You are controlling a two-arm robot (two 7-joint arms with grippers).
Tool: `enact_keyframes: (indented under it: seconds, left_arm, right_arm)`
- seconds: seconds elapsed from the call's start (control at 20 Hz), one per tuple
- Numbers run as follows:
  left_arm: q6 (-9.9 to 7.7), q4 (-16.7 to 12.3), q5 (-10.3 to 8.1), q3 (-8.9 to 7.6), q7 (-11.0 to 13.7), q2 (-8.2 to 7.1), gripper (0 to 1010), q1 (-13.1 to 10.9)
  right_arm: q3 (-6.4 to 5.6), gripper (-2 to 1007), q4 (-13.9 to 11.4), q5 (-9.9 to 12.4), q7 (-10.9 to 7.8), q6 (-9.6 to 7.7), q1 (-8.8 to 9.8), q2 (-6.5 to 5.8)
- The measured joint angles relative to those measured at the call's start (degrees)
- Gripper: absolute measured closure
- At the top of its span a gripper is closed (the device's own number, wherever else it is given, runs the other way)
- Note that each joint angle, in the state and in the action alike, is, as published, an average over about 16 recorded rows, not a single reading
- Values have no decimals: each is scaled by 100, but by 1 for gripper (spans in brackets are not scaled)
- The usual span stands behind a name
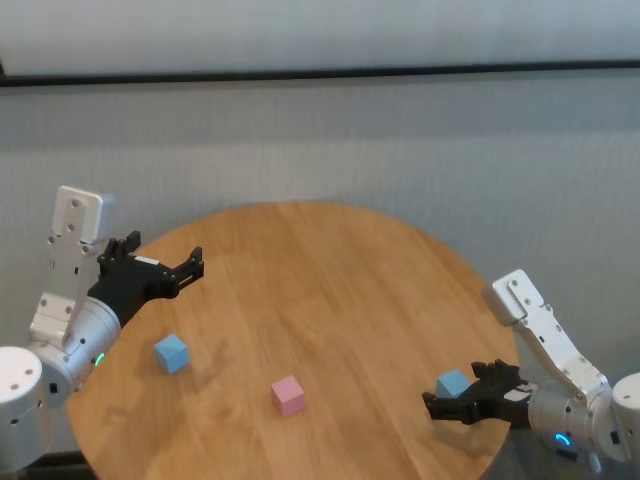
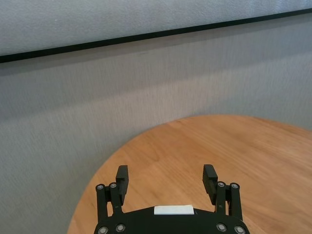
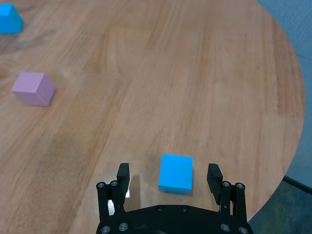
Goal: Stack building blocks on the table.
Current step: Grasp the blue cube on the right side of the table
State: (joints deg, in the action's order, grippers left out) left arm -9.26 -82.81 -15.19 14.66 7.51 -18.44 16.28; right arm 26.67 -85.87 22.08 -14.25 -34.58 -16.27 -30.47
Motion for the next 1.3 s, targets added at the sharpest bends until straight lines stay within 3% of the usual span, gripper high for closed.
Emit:
enact_keyframes:
  seconds: [0.65,1.3]
  left_arm:
    - [0,0,0,0,0,0,11,0]
    - [0,0,0,0,0,0,11,0]
  right_arm:
    - [-90,1,146,-128,-18,-254,-89,199]
    - [-184,1,239,-221,-17,-403,-139,331]
